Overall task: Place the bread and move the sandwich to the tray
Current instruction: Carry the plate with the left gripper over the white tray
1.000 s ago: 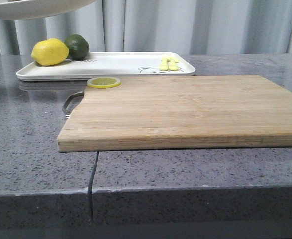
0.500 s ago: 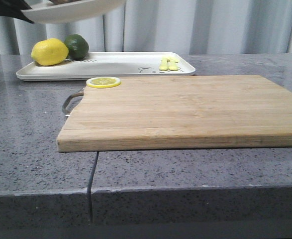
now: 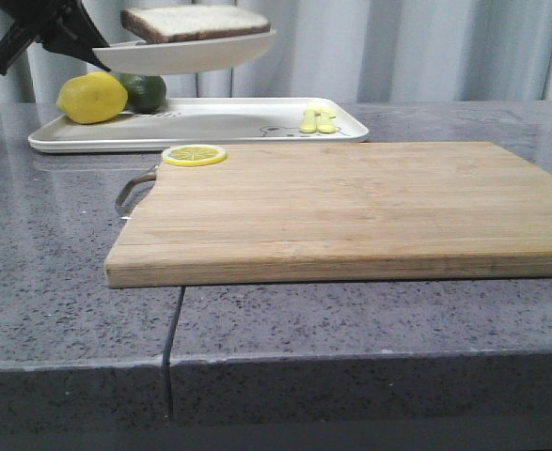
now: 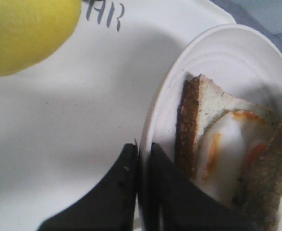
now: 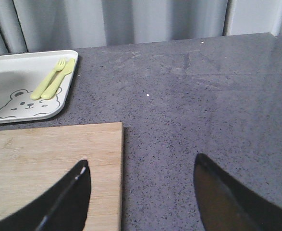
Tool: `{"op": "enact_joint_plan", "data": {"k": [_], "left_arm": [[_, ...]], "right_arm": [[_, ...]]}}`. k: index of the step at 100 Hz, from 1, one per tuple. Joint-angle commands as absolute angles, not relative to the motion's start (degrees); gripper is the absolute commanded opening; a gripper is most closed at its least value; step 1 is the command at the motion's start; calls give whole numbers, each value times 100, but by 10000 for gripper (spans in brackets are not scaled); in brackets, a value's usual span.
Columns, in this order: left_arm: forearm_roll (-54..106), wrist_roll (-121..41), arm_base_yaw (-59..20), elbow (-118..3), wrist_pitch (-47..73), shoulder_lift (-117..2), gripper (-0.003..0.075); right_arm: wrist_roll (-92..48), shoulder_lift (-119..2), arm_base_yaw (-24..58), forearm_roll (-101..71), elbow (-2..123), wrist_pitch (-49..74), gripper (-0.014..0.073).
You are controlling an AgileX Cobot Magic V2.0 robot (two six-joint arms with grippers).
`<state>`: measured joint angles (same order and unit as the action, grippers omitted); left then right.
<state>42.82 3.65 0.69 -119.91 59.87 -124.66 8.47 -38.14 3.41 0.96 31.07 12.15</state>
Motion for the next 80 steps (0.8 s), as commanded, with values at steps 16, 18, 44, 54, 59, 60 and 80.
{"op": "enact_joint_plan", "data": {"k": [16, 18, 44, 54, 59, 60, 80], "left_arm": [[4324, 597, -129, -13045, 6103, -12566, -19], [4320, 597, -132, -13086, 6103, -12603, -19], [4049, 597, -289, -13272, 6116, -12842, -19], [4049, 597, -289, -13276, 6105, -12891, -19], [4049, 597, -289, -13276, 6105, -12901, -19], [4049, 597, -289, -13276, 6094, -12907, -19], [4026, 597, -289, -13276, 5893, -12927, -19]], "right_arm": [[840, -3792, 296, 94, 3260, 809, 472], [840, -3792, 296, 94, 3260, 809, 472], [840, -3792, 296, 94, 3260, 810, 472], [840, -3792, 296, 94, 3260, 810, 472], [840, -3792, 296, 94, 3260, 810, 472], [840, -3792, 296, 94, 3260, 810, 472], [840, -3792, 296, 94, 3260, 810, 472]]}}
